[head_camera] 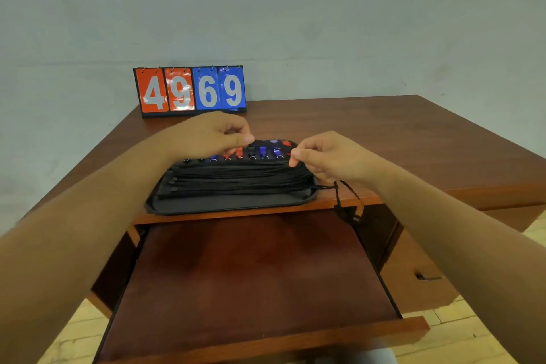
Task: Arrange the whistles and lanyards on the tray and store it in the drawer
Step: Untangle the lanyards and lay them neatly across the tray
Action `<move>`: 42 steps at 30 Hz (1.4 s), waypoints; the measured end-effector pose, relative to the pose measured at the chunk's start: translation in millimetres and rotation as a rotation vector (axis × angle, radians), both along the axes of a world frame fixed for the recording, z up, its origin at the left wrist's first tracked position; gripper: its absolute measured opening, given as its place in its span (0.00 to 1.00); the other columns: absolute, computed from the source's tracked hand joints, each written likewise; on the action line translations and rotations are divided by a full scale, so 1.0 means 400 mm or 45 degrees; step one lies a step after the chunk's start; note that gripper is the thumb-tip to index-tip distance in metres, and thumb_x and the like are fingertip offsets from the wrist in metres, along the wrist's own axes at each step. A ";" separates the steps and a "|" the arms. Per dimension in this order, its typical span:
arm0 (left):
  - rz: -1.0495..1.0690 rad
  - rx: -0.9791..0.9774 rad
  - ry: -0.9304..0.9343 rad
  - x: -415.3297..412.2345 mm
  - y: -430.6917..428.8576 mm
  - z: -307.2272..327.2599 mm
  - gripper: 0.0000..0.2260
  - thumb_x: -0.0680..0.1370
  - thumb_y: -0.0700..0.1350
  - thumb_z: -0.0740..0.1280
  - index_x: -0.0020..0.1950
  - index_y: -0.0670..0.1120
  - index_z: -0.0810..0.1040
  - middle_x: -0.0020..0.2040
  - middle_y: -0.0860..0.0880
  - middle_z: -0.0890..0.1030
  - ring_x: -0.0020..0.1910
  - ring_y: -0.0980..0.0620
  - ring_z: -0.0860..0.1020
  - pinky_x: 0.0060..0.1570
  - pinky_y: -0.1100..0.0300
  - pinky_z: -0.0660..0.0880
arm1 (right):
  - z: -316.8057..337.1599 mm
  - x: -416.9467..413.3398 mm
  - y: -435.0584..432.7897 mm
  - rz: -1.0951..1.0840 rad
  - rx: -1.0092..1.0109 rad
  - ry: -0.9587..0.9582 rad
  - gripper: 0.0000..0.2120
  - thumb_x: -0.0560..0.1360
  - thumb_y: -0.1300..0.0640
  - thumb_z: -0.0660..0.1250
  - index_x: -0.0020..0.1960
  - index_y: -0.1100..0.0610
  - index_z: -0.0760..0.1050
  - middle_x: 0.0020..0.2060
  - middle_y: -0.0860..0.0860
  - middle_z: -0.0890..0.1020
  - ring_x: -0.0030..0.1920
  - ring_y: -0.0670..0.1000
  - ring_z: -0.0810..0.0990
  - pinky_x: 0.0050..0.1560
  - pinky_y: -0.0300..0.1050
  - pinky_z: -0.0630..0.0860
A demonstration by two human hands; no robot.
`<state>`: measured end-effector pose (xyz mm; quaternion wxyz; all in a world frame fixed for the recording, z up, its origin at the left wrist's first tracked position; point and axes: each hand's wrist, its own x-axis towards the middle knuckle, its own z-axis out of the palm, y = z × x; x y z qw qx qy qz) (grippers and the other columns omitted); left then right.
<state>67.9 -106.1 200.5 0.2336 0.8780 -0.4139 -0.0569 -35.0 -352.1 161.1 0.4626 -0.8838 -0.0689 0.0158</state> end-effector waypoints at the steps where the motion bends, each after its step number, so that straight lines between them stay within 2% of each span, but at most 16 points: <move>1: 0.025 -0.020 0.002 0.005 0.020 -0.012 0.12 0.81 0.56 0.60 0.43 0.52 0.76 0.32 0.53 0.76 0.27 0.62 0.72 0.39 0.62 0.72 | -0.004 0.005 0.002 0.000 -0.037 -0.005 0.13 0.84 0.51 0.61 0.52 0.57 0.81 0.25 0.45 0.66 0.25 0.47 0.61 0.27 0.42 0.61; 5: 0.109 -0.098 0.087 0.025 0.114 -0.062 0.15 0.79 0.61 0.59 0.41 0.53 0.75 0.29 0.53 0.73 0.27 0.57 0.70 0.39 0.58 0.73 | -0.027 0.019 0.005 -0.001 -0.132 0.030 0.13 0.84 0.52 0.60 0.52 0.55 0.81 0.25 0.45 0.67 0.24 0.46 0.62 0.26 0.40 0.62; 11: 0.260 -0.115 0.053 0.013 0.222 -0.124 0.10 0.82 0.50 0.61 0.44 0.51 0.78 0.33 0.55 0.78 0.31 0.60 0.74 0.41 0.60 0.73 | -0.051 0.016 0.008 -0.016 -0.298 0.086 0.14 0.84 0.50 0.60 0.51 0.54 0.82 0.26 0.45 0.70 0.27 0.46 0.66 0.29 0.39 0.66; 14: 0.339 -0.126 0.031 0.014 0.268 -0.146 0.07 0.81 0.47 0.65 0.48 0.54 0.82 0.39 0.55 0.83 0.38 0.58 0.80 0.44 0.61 0.75 | -0.061 0.016 0.004 -0.025 -0.315 0.108 0.14 0.84 0.49 0.60 0.50 0.54 0.82 0.26 0.46 0.70 0.27 0.47 0.66 0.28 0.40 0.68; 18: 0.455 -0.170 0.053 0.029 0.322 -0.183 0.09 0.80 0.42 0.66 0.50 0.55 0.84 0.44 0.55 0.85 0.42 0.59 0.81 0.49 0.61 0.78 | -0.074 0.016 -0.005 -0.037 -0.335 0.135 0.13 0.84 0.51 0.61 0.51 0.55 0.82 0.26 0.47 0.69 0.25 0.46 0.65 0.28 0.39 0.67; 24: 0.580 -0.146 0.007 0.046 0.352 -0.228 0.06 0.81 0.43 0.65 0.51 0.52 0.81 0.43 0.55 0.84 0.42 0.56 0.82 0.52 0.56 0.76 | -0.089 0.018 -0.032 -0.112 -0.452 0.129 0.12 0.82 0.48 0.64 0.47 0.51 0.83 0.21 0.43 0.71 0.22 0.41 0.66 0.29 0.35 0.67; 28: 0.574 -0.161 -0.018 0.049 0.360 -0.244 0.05 0.80 0.45 0.66 0.47 0.52 0.81 0.42 0.56 0.84 0.44 0.59 0.80 0.49 0.59 0.74 | -0.110 0.010 -0.062 -0.195 -0.426 0.058 0.11 0.81 0.48 0.65 0.47 0.50 0.83 0.25 0.45 0.74 0.25 0.40 0.70 0.34 0.39 0.70; 32: 0.537 -0.124 -0.023 0.045 0.363 -0.256 0.04 0.79 0.46 0.69 0.47 0.55 0.83 0.45 0.60 0.82 0.48 0.63 0.77 0.49 0.62 0.69 | -0.128 0.001 -0.083 -0.230 -0.381 0.047 0.08 0.82 0.51 0.65 0.48 0.52 0.81 0.26 0.47 0.77 0.25 0.43 0.73 0.35 0.41 0.73; 36: 0.535 -0.033 -0.098 0.032 0.355 -0.269 0.04 0.78 0.46 0.70 0.48 0.55 0.83 0.45 0.59 0.81 0.47 0.60 0.77 0.48 0.63 0.70 | -0.148 -0.001 -0.086 -0.227 -0.428 0.015 0.06 0.82 0.55 0.64 0.49 0.53 0.79 0.32 0.51 0.84 0.26 0.44 0.75 0.34 0.42 0.75; 42: 0.570 0.030 -0.116 0.026 0.339 -0.270 0.05 0.78 0.44 0.70 0.51 0.51 0.84 0.46 0.56 0.80 0.48 0.56 0.78 0.51 0.60 0.72 | -0.172 0.019 -0.084 -0.266 -0.446 0.021 0.03 0.81 0.57 0.67 0.49 0.54 0.79 0.38 0.52 0.85 0.31 0.47 0.80 0.35 0.42 0.79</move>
